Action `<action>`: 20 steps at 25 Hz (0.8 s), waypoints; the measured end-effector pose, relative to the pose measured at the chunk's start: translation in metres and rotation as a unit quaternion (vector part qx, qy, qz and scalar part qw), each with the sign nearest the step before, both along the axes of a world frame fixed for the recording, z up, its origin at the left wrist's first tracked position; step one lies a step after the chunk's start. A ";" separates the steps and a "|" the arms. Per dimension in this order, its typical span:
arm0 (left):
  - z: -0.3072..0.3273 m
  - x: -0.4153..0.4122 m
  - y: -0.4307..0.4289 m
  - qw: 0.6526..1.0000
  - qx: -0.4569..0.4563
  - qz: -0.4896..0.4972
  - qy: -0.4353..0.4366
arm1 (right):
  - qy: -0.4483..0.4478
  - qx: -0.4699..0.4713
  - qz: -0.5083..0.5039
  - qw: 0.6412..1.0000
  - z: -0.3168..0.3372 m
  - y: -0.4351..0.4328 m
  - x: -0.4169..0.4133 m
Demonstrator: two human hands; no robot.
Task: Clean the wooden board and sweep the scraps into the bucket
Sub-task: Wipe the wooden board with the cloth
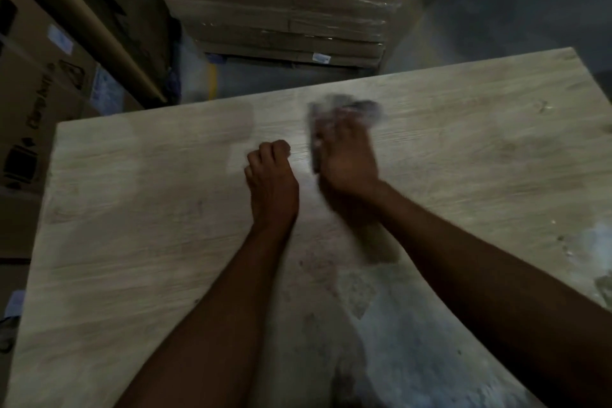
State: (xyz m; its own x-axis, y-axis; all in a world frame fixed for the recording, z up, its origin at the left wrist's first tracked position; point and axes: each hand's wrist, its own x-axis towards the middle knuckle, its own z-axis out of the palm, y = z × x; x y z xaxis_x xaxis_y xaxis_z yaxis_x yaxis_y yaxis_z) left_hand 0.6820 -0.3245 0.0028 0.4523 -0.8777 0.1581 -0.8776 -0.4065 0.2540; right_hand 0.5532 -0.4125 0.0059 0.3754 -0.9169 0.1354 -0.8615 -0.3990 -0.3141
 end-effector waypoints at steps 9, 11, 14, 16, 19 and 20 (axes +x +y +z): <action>-0.005 0.003 -0.012 0.999 0.005 -0.025 -0.025 | -0.002 0.035 0.036 0.999 0.009 -0.081 0.021; -0.005 0.004 -0.014 0.999 0.007 -0.040 -0.028 | -0.018 0.022 -0.032 0.999 0.013 -0.069 0.000; -0.003 -0.006 -0.024 0.999 0.028 -0.030 -0.029 | 0.037 0.007 0.167 0.985 0.003 -0.060 -0.030; -0.002 -0.016 -0.025 0.999 0.025 0.013 -0.029 | -0.018 0.023 -0.044 0.999 0.005 -0.089 -0.046; -0.006 -0.019 -0.026 0.999 0.007 0.000 -0.041 | 0.021 0.022 -0.003 1.000 0.003 -0.081 -0.045; -0.008 -0.019 -0.028 0.999 0.003 -0.005 -0.036 | 0.054 0.013 0.110 0.992 -0.003 -0.080 -0.053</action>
State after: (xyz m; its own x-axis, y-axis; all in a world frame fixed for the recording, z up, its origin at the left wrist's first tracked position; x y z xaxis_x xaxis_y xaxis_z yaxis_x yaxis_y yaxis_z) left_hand 0.6633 -0.3524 -0.0052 0.4316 -0.8830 0.1845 -0.8973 -0.3994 0.1879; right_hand 0.5000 -0.4924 0.0031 0.5780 -0.8137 0.0609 -0.7837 -0.5744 -0.2362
